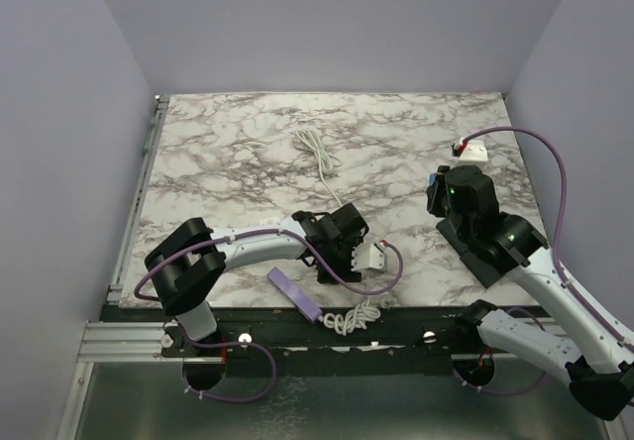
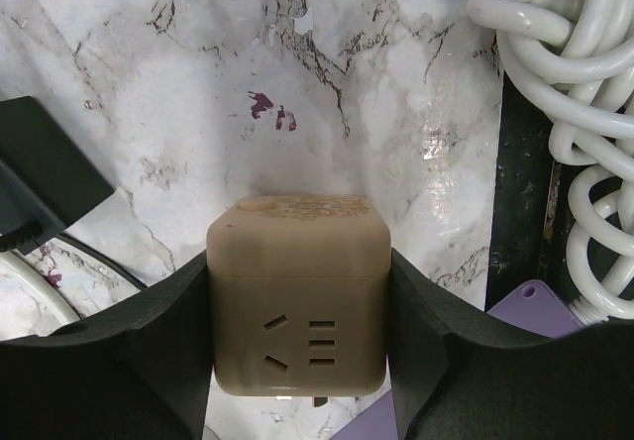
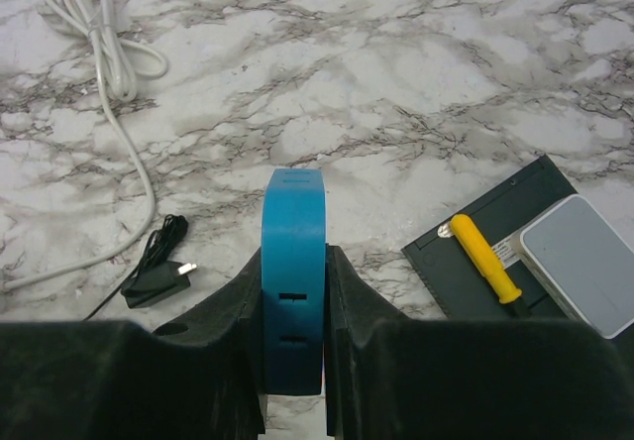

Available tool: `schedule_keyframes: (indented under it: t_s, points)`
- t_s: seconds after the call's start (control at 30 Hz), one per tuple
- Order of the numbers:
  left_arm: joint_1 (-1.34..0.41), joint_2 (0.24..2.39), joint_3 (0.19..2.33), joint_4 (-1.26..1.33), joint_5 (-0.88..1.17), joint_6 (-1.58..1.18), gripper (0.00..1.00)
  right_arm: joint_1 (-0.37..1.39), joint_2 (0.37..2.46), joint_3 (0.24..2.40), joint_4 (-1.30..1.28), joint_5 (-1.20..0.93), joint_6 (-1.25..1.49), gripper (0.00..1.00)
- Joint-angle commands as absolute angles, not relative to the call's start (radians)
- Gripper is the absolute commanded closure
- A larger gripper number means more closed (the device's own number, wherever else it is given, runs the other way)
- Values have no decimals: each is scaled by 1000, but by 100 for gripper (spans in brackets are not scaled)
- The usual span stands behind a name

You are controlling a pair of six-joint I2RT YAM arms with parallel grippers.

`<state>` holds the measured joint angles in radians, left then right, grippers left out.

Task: Insert the plug
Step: Pick up the socket from the center of the board.

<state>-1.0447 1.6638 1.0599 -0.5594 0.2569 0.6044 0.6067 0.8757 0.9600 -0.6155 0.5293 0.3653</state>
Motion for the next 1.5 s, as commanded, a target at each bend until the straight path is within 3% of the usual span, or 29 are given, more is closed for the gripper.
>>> schedule_keyframes:
  t_s: [0.0, 0.13, 0.27, 0.33, 0.5, 0.67, 0.87, 1.1, 1.17, 1.27, 1.47]
  points:
    - [-1049, 1687, 1077, -609, 259, 616, 60, 601, 858, 968, -606, 512, 357, 99]
    - [-1050, 1714, 1118, -660, 297, 623, 44, 601, 849, 965, -607, 506, 356, 99]
    - [-1049, 1737, 1149, -702, 325, 625, 18, 601, 840, 967, -607, 505, 349, 99]
    - [-1050, 1737, 1142, -707, 325, 632, 15, 601, 839, 967, -607, 503, 346, 99]
    - [-1049, 1738, 1140, -718, 304, 644, 14, 601, 830, 956, -602, 501, 340, 99]
    - [-1065, 1781, 1184, -736, 270, 656, 24, 601, 822, 943, -592, 496, 333, 99]
    - [-1093, 1865, 1250, -782, 227, 675, 28, 601, 816, 927, -601, 494, 328, 99]
    - [-1101, 1877, 1227, -823, 151, 738, 49, 601, 800, 926, -617, 506, 319, 99]
    - [-1100, 1872, 1232, -831, 147, 738, 48, 601, 797, 929, -620, 507, 318, 99]
    - [-1108, 1870, 1249, -841, 141, 739, 29, 601, 798, 931, -618, 501, 313, 99]
    - [-1121, 1893, 1282, -897, 117, 756, 23, 601, 794, 935, -620, 498, 308, 99]
